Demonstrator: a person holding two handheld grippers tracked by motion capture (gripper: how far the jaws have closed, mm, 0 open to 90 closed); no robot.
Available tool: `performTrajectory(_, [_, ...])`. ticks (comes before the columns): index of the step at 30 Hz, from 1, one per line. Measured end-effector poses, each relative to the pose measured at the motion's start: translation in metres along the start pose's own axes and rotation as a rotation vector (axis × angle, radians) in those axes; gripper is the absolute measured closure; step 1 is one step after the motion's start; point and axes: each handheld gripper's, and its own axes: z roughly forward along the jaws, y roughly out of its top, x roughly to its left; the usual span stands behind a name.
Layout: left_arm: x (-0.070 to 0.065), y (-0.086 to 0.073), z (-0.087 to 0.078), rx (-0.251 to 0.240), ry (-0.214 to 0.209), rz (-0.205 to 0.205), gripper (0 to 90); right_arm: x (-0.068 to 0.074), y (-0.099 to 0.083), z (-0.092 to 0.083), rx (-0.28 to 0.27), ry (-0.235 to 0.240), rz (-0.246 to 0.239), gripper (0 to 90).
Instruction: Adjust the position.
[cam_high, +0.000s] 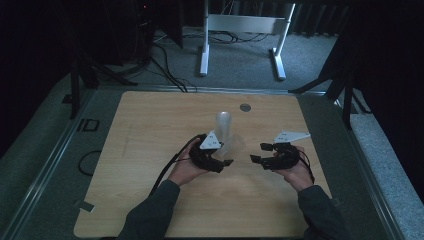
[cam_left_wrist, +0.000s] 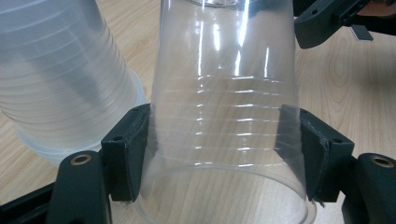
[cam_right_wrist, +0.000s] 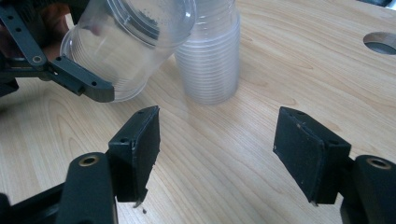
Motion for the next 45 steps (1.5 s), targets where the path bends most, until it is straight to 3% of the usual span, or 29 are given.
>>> performTrajectory(14, [0.000, -0.002, 0.001, 0.042, -0.011, 0.032, 29.5, 0.006, 0.008, 0.005, 0.087, 0.000, -0.105, 31.3])
performTrajectory(27, [0.001, -0.004, 0.003, 0.068, -0.052, 0.048, 29.5, 0.008, 0.015, 0.004, 0.138, -0.025, -0.168, 33.7])
performTrajectory(45, [0.003, -0.004, 0.007, 0.117, -0.083, 0.066, 29.4, 0.008, 0.027, 0.000, 0.211, -0.019, -0.246, 34.1])
